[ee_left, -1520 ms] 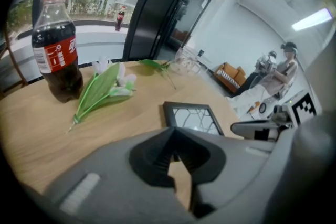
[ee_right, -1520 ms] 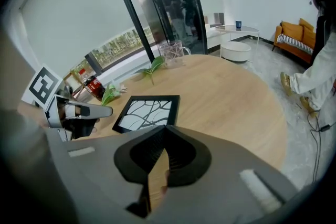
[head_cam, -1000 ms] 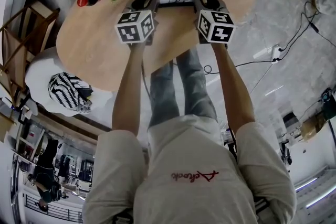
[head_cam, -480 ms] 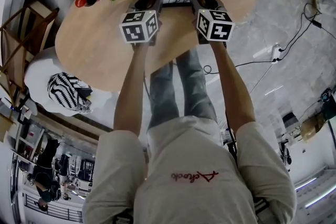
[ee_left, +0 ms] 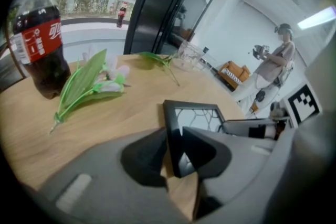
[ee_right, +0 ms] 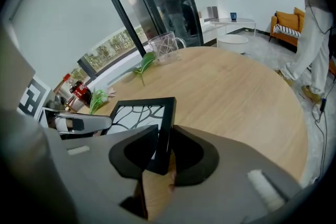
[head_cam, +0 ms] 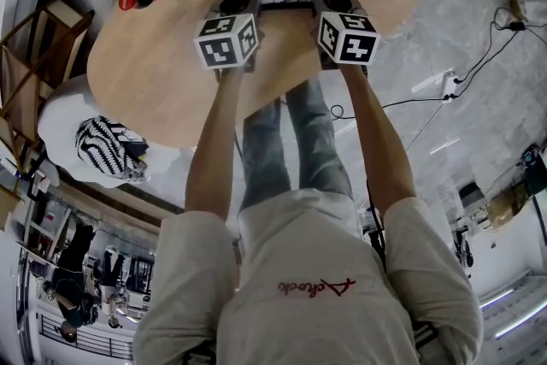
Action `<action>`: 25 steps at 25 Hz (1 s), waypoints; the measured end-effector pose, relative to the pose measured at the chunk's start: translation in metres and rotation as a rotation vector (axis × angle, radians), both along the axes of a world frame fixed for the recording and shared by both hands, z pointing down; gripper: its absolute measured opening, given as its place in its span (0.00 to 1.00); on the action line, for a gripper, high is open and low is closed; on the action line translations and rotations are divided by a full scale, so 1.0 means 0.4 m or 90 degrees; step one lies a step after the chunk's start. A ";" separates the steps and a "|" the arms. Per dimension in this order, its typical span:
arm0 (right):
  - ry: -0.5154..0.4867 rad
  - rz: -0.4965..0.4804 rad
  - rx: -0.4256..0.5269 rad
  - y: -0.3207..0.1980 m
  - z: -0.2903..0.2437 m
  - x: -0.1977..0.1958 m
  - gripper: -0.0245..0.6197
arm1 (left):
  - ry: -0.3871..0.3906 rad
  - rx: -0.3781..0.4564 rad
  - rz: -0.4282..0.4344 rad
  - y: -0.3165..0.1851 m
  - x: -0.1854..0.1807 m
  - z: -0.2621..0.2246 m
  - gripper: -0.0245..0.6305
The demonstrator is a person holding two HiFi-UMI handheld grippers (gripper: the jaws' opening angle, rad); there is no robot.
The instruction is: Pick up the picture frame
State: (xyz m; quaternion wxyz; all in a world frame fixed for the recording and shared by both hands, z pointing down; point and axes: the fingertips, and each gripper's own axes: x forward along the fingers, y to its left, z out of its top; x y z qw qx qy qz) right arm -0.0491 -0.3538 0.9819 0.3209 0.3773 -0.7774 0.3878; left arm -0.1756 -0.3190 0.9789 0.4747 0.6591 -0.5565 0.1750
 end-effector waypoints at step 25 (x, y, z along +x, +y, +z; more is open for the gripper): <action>0.000 0.006 0.046 -0.012 -0.068 -0.004 0.16 | -0.005 0.020 -0.021 -0.001 -0.002 -0.056 0.16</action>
